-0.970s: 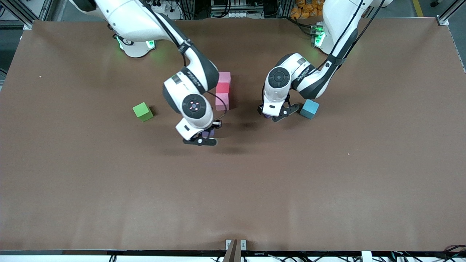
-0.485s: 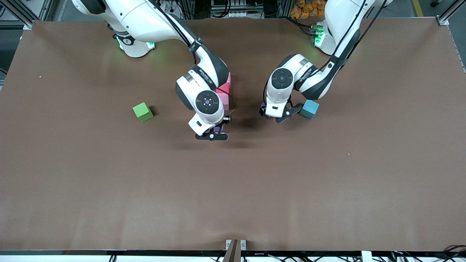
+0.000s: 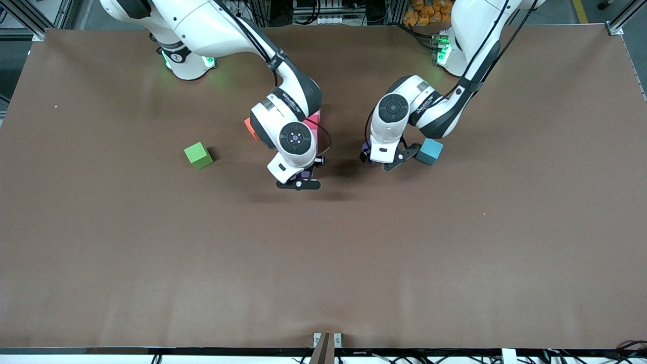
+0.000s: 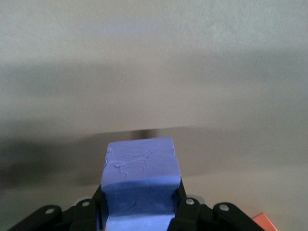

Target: Arrange blocks into number 1

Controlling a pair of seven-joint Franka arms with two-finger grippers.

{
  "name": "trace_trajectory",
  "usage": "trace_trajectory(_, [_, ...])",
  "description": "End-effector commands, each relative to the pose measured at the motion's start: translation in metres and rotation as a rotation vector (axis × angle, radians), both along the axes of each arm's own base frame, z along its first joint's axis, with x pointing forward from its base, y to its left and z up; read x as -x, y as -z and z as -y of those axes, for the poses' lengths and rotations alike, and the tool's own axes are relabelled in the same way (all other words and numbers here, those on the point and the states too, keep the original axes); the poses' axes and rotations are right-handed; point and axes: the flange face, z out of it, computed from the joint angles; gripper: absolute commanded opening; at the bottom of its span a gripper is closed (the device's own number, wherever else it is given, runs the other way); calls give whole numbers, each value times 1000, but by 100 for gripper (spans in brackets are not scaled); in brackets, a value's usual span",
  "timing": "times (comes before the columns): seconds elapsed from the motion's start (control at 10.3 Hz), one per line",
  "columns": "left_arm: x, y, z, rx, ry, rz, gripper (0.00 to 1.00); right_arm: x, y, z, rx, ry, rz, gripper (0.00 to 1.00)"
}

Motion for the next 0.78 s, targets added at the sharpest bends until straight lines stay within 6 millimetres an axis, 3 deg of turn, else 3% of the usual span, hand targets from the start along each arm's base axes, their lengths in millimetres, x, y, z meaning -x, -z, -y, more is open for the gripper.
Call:
trace_trajectory(0.0, [8, -3, 3, 9, -26, 1, 100, 8, 7, 1, 2, 18, -10, 0])
trace_trajectory(0.48, [12, 3, 10, 12, -17, -13, 100, 24, 13, -18, -22, -12, 19, 0])
trace_trajectory(0.58, [14, 3, 12, 13, -11, -12, 77, 27, 13, -20, -20, -17, 17, 0])
trace_trajectory(0.68, [11, 2, 10, 15, 1, -11, 9, 31, 17, -20, -14, -22, 11, 0])
